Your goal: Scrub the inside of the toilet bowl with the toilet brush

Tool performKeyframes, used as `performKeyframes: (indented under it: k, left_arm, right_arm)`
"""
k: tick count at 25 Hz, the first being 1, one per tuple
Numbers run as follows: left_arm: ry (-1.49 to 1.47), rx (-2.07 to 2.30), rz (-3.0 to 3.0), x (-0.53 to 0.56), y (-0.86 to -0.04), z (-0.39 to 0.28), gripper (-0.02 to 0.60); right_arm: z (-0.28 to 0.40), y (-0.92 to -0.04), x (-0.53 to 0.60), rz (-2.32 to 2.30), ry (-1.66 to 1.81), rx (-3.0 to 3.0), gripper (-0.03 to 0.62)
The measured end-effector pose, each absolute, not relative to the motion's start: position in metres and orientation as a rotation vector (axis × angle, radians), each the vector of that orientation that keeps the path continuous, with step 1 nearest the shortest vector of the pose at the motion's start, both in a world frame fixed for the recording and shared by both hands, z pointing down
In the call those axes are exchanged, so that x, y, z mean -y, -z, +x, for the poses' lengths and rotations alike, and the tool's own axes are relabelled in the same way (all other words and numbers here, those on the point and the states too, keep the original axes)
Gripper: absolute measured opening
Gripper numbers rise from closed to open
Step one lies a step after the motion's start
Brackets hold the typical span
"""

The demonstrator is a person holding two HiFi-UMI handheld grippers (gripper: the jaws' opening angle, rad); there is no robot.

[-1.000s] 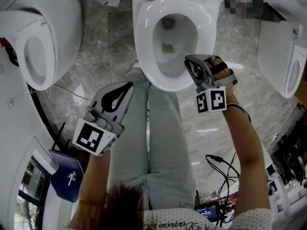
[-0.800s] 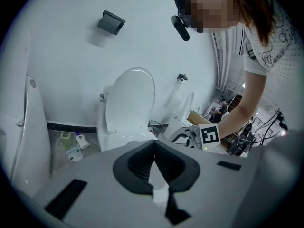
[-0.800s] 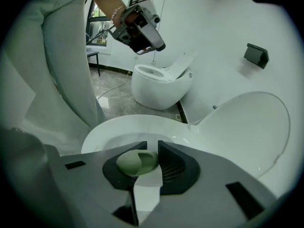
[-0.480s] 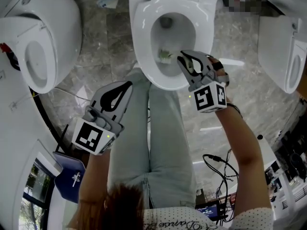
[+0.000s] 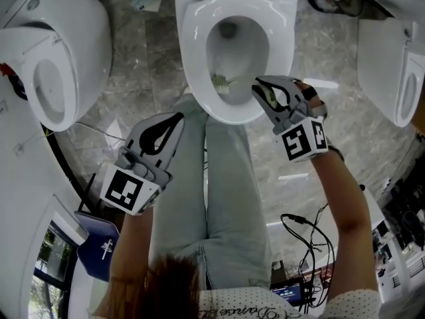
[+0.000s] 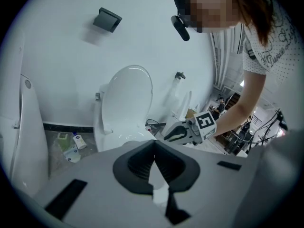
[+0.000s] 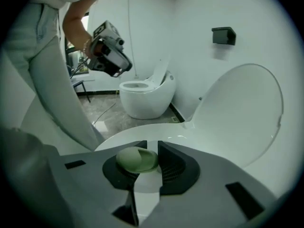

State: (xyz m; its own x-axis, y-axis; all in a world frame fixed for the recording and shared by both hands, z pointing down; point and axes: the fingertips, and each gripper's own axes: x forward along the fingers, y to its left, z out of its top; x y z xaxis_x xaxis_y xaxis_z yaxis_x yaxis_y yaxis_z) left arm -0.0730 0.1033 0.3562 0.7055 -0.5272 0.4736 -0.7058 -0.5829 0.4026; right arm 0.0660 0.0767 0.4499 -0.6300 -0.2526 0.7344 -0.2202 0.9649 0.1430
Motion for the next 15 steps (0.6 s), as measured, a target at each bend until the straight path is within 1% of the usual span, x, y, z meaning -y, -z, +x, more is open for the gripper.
performKeyframes:
  k: [7, 15]
  left_arm:
    - [-0.406, 0.934, 2.344, -0.101, -0.353, -0.069, 0.003]
    - [-0.4, 0.938, 2.343, -0.099, -0.351, -0.068, 0.003]
  right_arm:
    - [0.088, -0.447, -0.111, 0.025, 0.324, 2.168, 0.08]
    - [0.103, -0.454, -0.104, -0.148, 0.553, 2.031, 0.076]
